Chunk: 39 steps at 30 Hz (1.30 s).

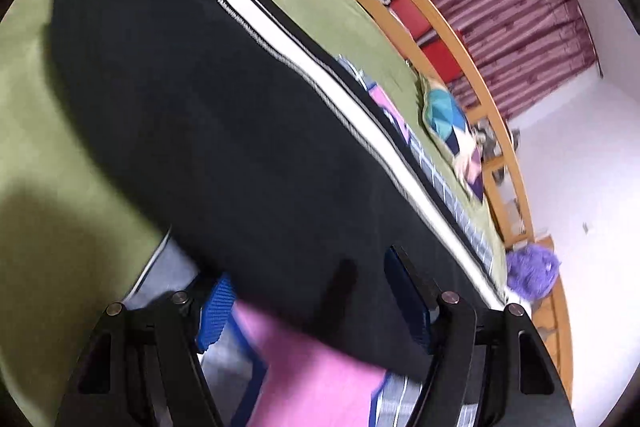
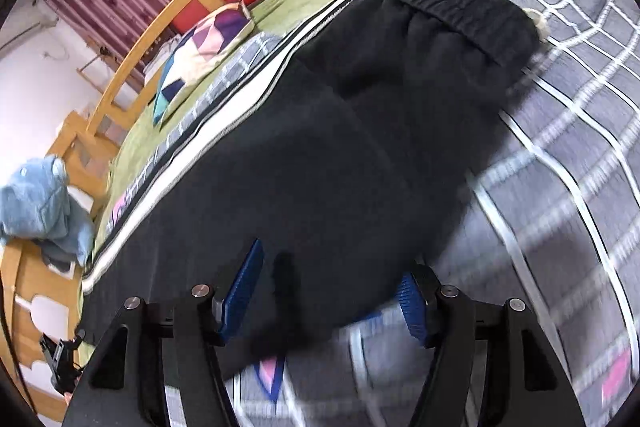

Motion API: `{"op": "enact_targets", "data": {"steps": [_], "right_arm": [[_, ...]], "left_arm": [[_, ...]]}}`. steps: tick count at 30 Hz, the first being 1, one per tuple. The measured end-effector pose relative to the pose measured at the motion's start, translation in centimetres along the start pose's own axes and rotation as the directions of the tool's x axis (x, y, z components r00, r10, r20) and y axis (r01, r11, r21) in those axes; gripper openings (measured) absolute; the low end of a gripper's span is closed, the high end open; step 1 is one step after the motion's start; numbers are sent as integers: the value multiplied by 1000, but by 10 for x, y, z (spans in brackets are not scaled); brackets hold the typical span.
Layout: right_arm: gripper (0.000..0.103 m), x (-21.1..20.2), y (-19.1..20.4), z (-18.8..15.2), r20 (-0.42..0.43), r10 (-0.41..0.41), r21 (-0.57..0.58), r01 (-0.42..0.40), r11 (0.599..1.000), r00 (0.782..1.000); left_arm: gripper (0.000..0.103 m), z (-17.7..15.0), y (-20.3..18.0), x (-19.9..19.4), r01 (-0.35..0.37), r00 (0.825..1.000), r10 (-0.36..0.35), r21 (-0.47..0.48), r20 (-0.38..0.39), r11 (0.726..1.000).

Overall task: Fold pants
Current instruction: 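Lift the gripped leg edge with both tools and fold it over the other leg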

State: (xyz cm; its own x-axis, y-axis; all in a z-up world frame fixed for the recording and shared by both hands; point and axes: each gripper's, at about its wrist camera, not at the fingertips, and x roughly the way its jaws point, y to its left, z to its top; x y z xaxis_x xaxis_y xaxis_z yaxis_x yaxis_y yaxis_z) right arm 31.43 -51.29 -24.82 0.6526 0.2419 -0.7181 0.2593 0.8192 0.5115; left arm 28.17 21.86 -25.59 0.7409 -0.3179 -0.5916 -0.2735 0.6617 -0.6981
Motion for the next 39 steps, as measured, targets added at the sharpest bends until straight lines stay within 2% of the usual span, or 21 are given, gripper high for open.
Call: {"op": "enact_targets", "data": {"steps": [2, 4, 5, 6, 7, 8, 9, 11, 13, 16, 20, 23, 26, 28, 29, 30, 31, 32, 33, 35, 39], "right_arm": [[62, 12, -5, 15, 26, 10, 32, -10, 999, 1000], [58, 22, -12, 30, 58, 18, 103, -24, 994, 998], [53, 25, -13, 37, 66, 16, 125, -24, 992, 998], [44, 29, -16, 43, 75, 11, 154, -23, 988, 997], [36, 32, -18, 47, 78, 4, 176, -18, 984, 997], [21, 35, -19, 52, 68, 2, 197, -15, 980, 998], [16, 36, -19, 56, 52, 5, 206, -15, 979, 999], [14, 16, -1, 63, 62, -42, 159, 32, 987, 997], [13, -19, 25, 66, 86, -55, 63, 50, 997, 995], [13, -73, 42, 53, 101, -56, -9, 57, 998, 993], [13, -128, 27, 10, 41, -93, -66, 95, 993, 995], [16, -141, -7, -28, -39, -112, -59, 110, 992, 993], [23, -134, -45, -67, -129, -113, -13, 112, 994, 985], [30, -137, -58, -84, -138, -110, 16, 113, 993, 984], [31, -145, -62, -92, -121, -92, 35, 97, 995, 988], [38, -161, -66, -98, -81, -61, 52, 65, 997, 995], [45, -172, -69, -103, -51, -48, 56, 50, 997, 998], [63, -186, -71, -107, -3, -38, 59, 38, 998, 999], [73, -194, -72, -109, 34, -36, 65, 33, 997, 999], [74, -205, -81, -110, 86, -15, 98, 7, 995, 996], [74, -177, -102, -98, 66, 24, 206, -37, 978, 998]], "left_arm": [[65, 8, -3, 9, 5, 1000, -5, -11, 12, 1000], [51, 18, -8, 21, -15, 1000, 15, -15, 15, 1000], [39, 22, -10, 25, -22, 1000, 22, -23, 17, 1000], [26, 25, -12, 28, -34, 999, 35, -31, 19, 999], [19, 30, -14, 31, -56, 998, 56, -31, 15, 998], [12, 36, -19, 31, -72, 997, 72, -15, 3, 997], [10, 41, -26, 27, -73, 997, 73, 5, -3, 997], [10, 49, -49, 5, -75, 997, 75, 83, 2, 994], [10, 48, -72, -29, -81, 997, 81, 171, 9, 982], [10, 34, -80, -75, -89, 996, 88, 235, 15, 968], [10, -4, -59, -127, -78, 996, 88, 244, -31, 967], [10, -45, -42, -132, -140, 983, 168, 287, -78, 948], [12, -76, -35, -120, -259, 949, 305, 359, -77, 897], [22, -81, -36, -122, -300, 930, 354, 356, -96, 885], [35, -81, -36, -127, -301, 929, 355, 347, -103, 888], [47, -81, -37, -133, -288, 935, 338, 334, -102, 897], [55, -81, -39, -140, -269, 946, 312, 322, -89, 908], [68, -82, -41, -146, -263, 951, 301, 320, -74, 910], [70, -85, -43, -151, -260, 953, 295, 323, -64, 910], [70, -91, -46, -155, -249, 955, 287, 328, -72, 911], [70, -103, -49, -159, -228, 959, 268, 312, -92, 922]]}}
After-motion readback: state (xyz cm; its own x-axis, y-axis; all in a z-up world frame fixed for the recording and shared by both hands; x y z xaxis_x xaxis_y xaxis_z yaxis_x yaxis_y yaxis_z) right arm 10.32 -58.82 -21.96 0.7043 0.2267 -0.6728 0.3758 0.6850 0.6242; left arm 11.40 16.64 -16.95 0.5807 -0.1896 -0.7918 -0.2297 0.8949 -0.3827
